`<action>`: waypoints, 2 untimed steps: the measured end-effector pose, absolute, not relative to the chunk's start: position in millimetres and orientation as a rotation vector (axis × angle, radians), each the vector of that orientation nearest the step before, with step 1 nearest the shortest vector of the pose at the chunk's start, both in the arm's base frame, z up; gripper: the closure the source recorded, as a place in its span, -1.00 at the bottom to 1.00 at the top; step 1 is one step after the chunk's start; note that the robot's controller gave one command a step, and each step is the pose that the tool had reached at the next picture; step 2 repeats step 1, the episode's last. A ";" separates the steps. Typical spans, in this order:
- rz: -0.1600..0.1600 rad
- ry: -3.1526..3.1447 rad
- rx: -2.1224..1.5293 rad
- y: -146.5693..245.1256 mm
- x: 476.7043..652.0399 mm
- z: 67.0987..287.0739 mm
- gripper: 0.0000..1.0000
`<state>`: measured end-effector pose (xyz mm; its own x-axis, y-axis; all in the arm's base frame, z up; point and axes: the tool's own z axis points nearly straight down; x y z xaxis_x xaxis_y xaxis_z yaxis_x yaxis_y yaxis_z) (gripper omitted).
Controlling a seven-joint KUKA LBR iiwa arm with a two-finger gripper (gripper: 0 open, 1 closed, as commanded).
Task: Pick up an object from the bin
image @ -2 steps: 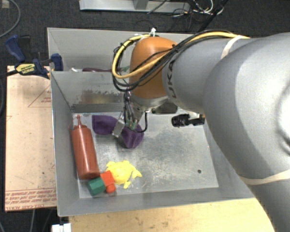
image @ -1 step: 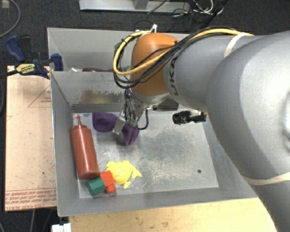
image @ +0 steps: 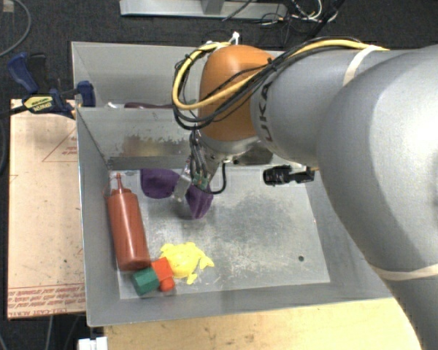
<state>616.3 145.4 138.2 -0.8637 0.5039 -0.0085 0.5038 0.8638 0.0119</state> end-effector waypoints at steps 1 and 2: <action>0.014 3.023 0.817 145.4 616.0 153.1 1.00; 0.014 3.023 0.817 145.4 616.0 153.1 1.00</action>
Offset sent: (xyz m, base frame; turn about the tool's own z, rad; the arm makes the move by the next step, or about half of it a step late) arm 0.0000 0.0000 0.0269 0.0000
